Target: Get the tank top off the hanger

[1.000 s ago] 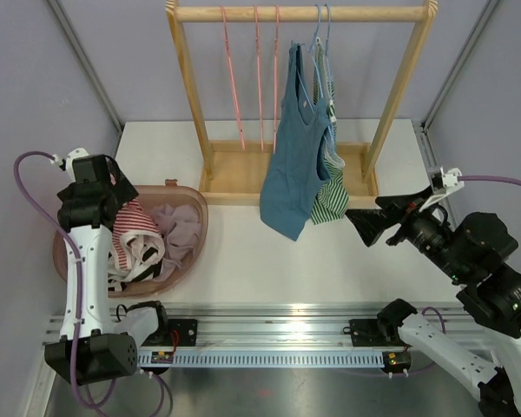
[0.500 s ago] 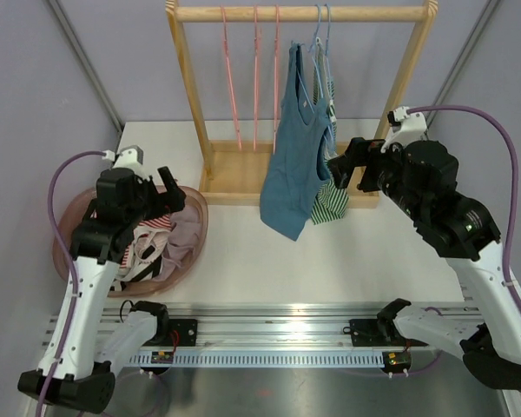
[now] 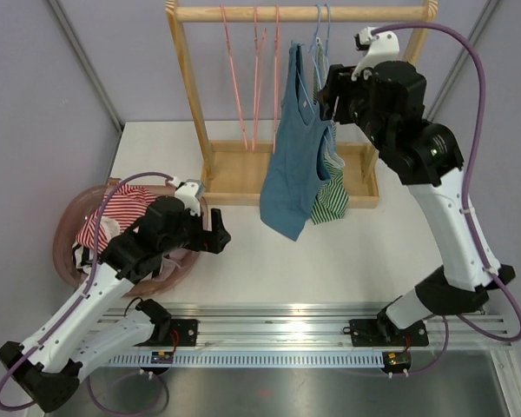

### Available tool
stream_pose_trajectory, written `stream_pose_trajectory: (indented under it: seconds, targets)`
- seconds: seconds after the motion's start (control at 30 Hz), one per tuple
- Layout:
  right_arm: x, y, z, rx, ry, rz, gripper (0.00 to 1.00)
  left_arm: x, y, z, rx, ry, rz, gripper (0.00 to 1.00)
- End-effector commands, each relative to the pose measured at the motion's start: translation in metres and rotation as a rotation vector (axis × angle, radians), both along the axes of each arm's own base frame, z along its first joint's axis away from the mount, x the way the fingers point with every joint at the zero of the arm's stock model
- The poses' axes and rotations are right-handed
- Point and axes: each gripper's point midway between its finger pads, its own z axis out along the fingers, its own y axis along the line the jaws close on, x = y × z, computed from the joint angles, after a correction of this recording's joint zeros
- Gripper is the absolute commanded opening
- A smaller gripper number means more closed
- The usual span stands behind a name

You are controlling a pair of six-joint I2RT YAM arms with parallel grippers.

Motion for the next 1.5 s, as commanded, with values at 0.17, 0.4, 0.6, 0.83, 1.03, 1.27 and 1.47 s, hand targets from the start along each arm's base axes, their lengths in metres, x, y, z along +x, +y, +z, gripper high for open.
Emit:
stream_pose_trajectory:
  seconds: [0.17, 0.4, 0.6, 0.83, 1.03, 1.27, 1.47]
  targets:
    - [0.06, 0.008, -0.006, -0.13, 0.014, -0.065, 0.57, 0.002, 0.009, 0.017, -0.011, -0.113, 0.038, 0.99]
    - [0.088, 0.011, -0.02, -0.109, 0.037, -0.05, 0.34, 0.002, 0.011, 0.01, 0.011, -0.095, 0.044, 0.99]
    - [0.096, 0.016, -0.024, -0.111, 0.033, -0.029, 0.3, 0.003, 0.01, 0.005, 0.026, -0.076, 0.041, 0.99]
    - [0.11, 0.024, -0.045, -0.116, 0.083, -0.015, 0.11, 0.003, 0.01, 0.005, 0.026, -0.074, 0.042, 0.99]
    - [0.1, 0.028, -0.026, -0.046, 0.048, 0.015, 0.0, 0.003, 0.011, 0.005, 0.026, -0.074, 0.043, 0.99]
    - [0.078, 0.028, 0.031, 0.075, -0.093, 0.062, 0.0, 0.002, 0.011, 0.006, 0.022, -0.08, 0.043, 0.99]
    - [0.06, 0.026, 0.059, 0.119, -0.16, 0.098, 0.0, 0.002, 0.014, 0.008, 0.02, -0.09, 0.057, 0.99]
